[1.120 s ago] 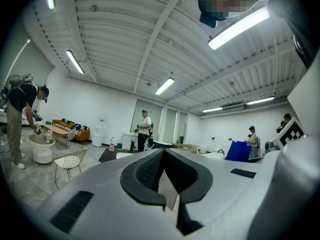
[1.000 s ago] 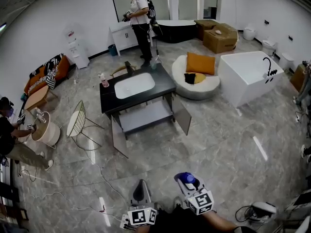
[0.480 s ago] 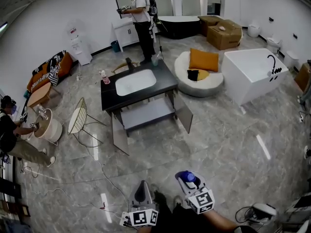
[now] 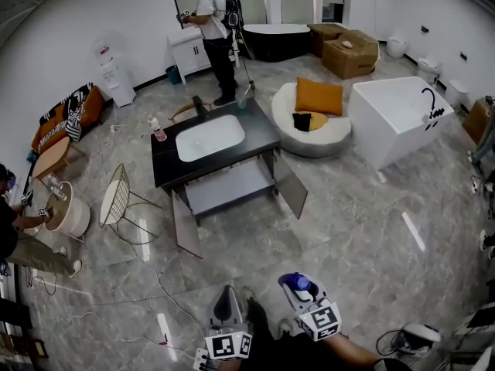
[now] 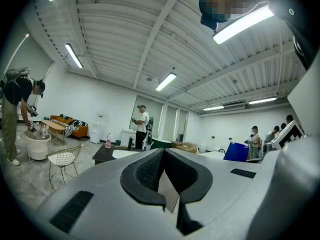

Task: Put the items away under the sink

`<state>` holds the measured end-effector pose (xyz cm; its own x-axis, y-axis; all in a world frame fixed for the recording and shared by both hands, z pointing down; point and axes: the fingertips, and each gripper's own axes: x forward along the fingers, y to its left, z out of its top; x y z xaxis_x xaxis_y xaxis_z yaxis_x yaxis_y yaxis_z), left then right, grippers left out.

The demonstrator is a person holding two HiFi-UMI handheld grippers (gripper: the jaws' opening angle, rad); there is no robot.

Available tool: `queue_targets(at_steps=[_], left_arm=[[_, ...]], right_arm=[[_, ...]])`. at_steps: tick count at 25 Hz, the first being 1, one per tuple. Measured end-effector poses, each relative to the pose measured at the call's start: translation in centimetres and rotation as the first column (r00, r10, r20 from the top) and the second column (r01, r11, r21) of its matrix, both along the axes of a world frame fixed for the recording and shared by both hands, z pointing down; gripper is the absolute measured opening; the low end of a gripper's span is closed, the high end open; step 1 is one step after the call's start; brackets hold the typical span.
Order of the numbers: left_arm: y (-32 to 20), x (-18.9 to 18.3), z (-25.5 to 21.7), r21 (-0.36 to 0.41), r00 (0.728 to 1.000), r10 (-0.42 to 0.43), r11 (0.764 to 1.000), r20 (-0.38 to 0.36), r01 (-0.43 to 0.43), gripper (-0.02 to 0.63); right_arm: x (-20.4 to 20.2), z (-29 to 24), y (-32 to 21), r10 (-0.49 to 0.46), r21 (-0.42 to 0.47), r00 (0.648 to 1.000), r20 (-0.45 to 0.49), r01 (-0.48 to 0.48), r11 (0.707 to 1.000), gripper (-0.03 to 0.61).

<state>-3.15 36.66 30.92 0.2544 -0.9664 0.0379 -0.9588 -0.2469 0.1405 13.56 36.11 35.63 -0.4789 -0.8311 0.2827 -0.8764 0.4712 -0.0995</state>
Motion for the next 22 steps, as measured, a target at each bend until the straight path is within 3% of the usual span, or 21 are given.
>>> queue_targets(at_steps=[11, 22], left_arm=[[-12.9, -5.8, -0.1, -0.007, 0.999, 0.053, 0.999, -0.010, -0.053, 0.015], [-20.1, -8.2, -0.5, -0.020, 0.995, 0.097, 0.995, -0.018, -0.098, 0.015]], right_arm=[[-6.0, 1.0, -12.2, 0.018, -0.004, 0.999, -0.027, -0.018, 1.000, 0.158], [-9.5, 0.6, -19.9, 0.051, -0.020, 0.999, -0.013, -0.051, 0.998, 0.158]])
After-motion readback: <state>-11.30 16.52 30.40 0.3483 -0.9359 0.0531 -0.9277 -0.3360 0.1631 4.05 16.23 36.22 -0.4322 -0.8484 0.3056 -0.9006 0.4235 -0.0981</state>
